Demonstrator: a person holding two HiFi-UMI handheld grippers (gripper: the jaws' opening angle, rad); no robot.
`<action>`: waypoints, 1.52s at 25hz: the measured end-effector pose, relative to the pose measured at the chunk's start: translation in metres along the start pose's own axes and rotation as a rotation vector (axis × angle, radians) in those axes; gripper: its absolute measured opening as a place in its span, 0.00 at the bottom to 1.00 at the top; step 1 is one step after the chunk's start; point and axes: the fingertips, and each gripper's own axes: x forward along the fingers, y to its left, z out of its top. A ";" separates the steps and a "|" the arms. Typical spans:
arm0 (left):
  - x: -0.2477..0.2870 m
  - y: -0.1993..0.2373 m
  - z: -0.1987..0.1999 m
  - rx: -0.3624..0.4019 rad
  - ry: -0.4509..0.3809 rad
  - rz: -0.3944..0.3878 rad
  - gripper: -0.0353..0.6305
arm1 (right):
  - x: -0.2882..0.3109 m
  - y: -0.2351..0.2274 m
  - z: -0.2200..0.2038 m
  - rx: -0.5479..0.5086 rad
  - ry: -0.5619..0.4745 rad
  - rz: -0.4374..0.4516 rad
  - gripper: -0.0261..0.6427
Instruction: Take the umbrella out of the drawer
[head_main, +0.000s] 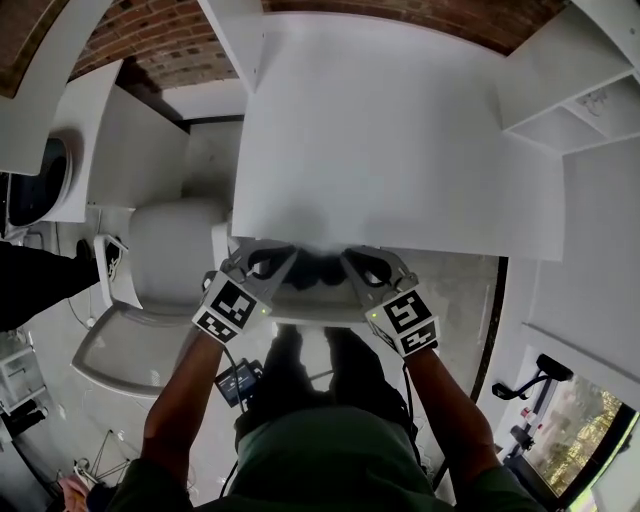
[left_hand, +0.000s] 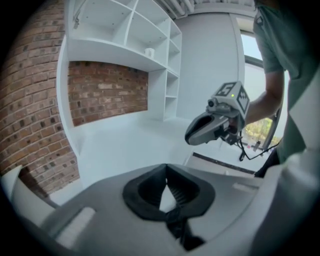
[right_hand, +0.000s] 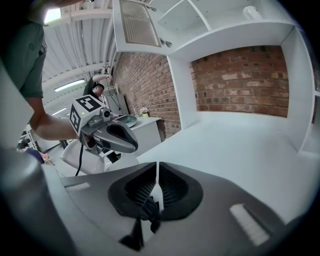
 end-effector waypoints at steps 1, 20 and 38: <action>0.003 0.000 -0.006 -0.003 0.010 -0.006 0.06 | 0.004 0.000 -0.005 -0.003 0.008 0.006 0.07; 0.082 -0.022 -0.145 0.033 0.309 -0.168 0.11 | 0.077 -0.003 -0.136 -0.102 0.275 0.111 0.11; 0.132 -0.042 -0.246 0.133 0.542 -0.304 0.43 | 0.126 -0.011 -0.263 -0.321 0.627 0.228 0.45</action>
